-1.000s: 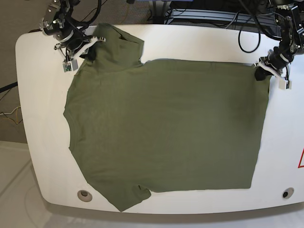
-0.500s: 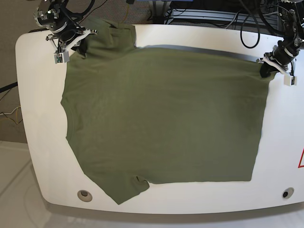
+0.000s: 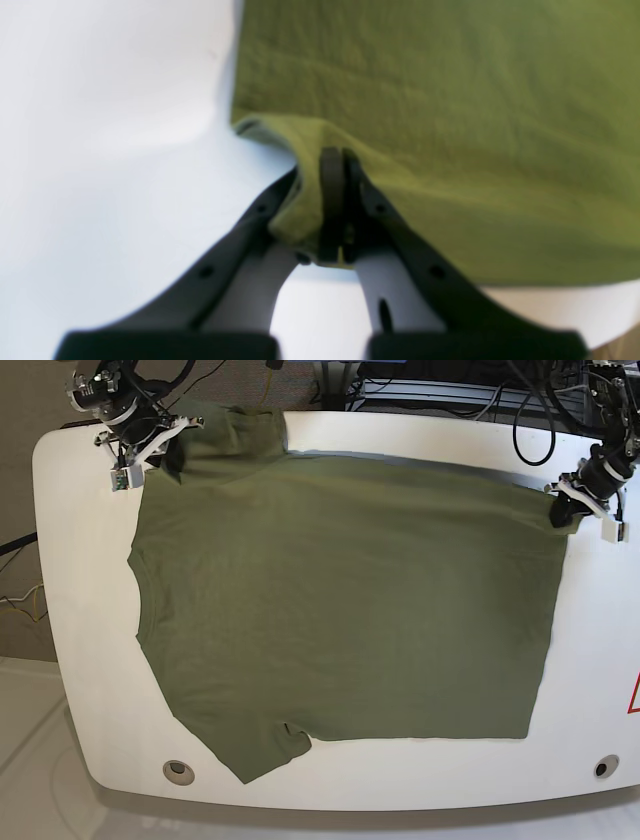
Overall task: Fold the T-shirt properly
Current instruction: 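Pull the gripped shirt edges toward the robot with both grippers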
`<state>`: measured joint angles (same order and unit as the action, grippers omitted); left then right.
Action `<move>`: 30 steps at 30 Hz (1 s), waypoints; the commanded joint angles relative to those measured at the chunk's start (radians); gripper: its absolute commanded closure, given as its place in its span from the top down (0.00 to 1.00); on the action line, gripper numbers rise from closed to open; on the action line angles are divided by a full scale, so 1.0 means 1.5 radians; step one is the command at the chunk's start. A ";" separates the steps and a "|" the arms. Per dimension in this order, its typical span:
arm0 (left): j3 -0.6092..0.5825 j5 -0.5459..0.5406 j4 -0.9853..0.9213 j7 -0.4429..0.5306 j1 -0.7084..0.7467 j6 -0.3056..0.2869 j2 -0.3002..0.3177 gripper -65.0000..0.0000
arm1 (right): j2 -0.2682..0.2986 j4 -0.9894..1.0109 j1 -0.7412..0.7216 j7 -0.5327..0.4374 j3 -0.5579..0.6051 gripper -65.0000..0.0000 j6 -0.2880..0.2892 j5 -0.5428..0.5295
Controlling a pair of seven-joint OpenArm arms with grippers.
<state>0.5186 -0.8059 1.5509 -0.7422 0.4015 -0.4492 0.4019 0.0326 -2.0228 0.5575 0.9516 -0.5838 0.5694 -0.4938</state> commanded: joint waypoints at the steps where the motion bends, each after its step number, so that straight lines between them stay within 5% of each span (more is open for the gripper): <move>1: 0.003 -0.009 0.015 0.007 -0.003 0.006 0.013 0.00 | 0.006 -0.014 0.003 -0.011 0.001 0.00 0.001 0.002; 12: -0.007 -0.048 0.024 0.006 0.025 0.004 0.010 0.00 | -0.001 -0.028 0.008 -0.019 0.005 0.04 -0.001 0.015; 30: 0.002 -0.024 -0.026 0.020 -0.074 0.009 0.011 0.00 | 0.001 0.058 -0.143 -0.018 -0.001 0.00 -0.003 0.013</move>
<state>0.5114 -0.8421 1.5173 -0.7391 0.3103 -0.4309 0.3996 0.0254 -1.9350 0.3546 0.9474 -0.5816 0.5583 -0.4526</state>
